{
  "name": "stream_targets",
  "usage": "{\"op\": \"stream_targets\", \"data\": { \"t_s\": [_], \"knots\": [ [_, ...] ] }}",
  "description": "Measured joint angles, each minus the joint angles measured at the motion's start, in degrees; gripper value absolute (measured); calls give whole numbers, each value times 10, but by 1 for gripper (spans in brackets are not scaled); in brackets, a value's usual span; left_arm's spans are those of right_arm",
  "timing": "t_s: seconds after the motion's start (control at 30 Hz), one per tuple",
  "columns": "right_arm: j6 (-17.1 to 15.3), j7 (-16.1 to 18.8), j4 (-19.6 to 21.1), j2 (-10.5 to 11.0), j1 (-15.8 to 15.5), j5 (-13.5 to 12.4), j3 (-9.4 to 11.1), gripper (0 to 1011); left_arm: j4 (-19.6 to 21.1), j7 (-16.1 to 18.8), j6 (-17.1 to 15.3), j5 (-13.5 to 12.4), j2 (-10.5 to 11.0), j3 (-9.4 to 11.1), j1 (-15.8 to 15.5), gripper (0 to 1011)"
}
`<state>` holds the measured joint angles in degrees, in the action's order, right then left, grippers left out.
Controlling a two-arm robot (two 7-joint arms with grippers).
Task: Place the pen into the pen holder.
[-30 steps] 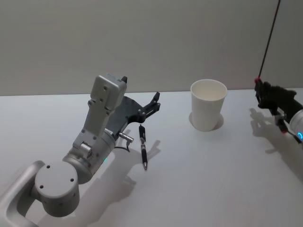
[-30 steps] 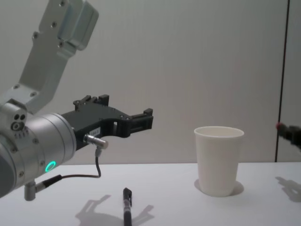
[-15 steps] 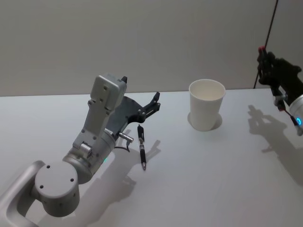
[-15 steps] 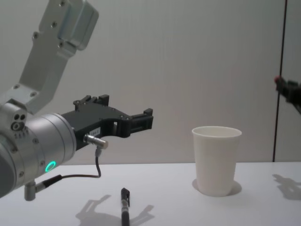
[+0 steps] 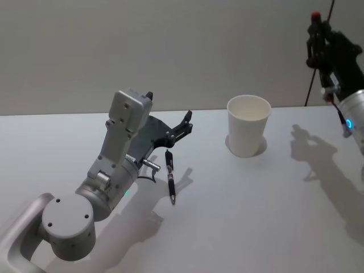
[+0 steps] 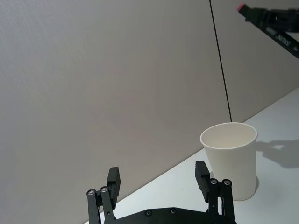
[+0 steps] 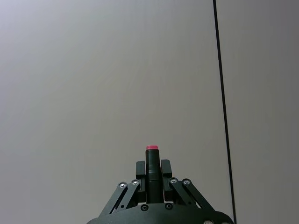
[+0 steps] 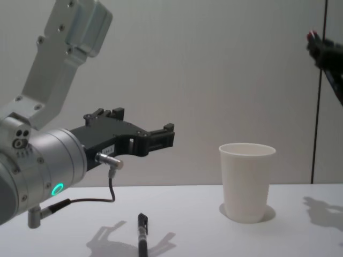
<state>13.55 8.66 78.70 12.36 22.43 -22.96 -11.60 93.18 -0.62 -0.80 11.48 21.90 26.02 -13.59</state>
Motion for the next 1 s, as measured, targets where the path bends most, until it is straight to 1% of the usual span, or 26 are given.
{"op": "stream_targets", "data": {
  "t_s": [0.03,0.1,0.13,0.2,0.23,0.33,0.37,0.47,0.57,0.63,0.7,0.8,0.93,1.0],
  "knots": [
    [15,-1,-4,-6,6,0,-2,185,0,0,0,0,0,0,0,1001],
    [28,-1,-8,-11,11,2,-5,185,0,0,0,0,0,0,0,1001],
    [43,-2,-14,-17,17,4,-8,185,0,0,0,0,0,0,0,1001],
    [57,-3,-22,-23,24,8,-11,185,0,0,0,0,0,0,0,1001],
    [74,-4,-30,-30,32,12,-14,185,0,0,0,0,0,0,0,1001],
    [96,-6,-45,-41,44,20,-20,185,0,0,0,0,0,0,0,1001],
    [114,-7,-55,-47,51,28,-23,185,0,0,0,0,0,0,0,1001],
    [135,-9,-73,-58,64,38,-28,185,0,0,0,0,0,0,0,1001],
    [162,-12,-97,-71,80,56,-35,185,0,0,0,0,0,0,0,1001],
    [166,-13,-103,-74,83,59,-36,185,0,0,0,0,0,0,0,1001],
    [176,-17,-118,-82,92,72,-41,185,0,0,0,0,0,0,0,1001],
    [178,-20,-126,-87,97,81,-43,185,0,0,0,0,0,0,0,1001],
    [171,-25,-137,-93,102,94,-46,185,0,0,0,0,0,0,0,1001],
    [161,-27,-140,-95,103,99,-48,185,0,0,0,0,0,0,0,1001]
  ]
}}
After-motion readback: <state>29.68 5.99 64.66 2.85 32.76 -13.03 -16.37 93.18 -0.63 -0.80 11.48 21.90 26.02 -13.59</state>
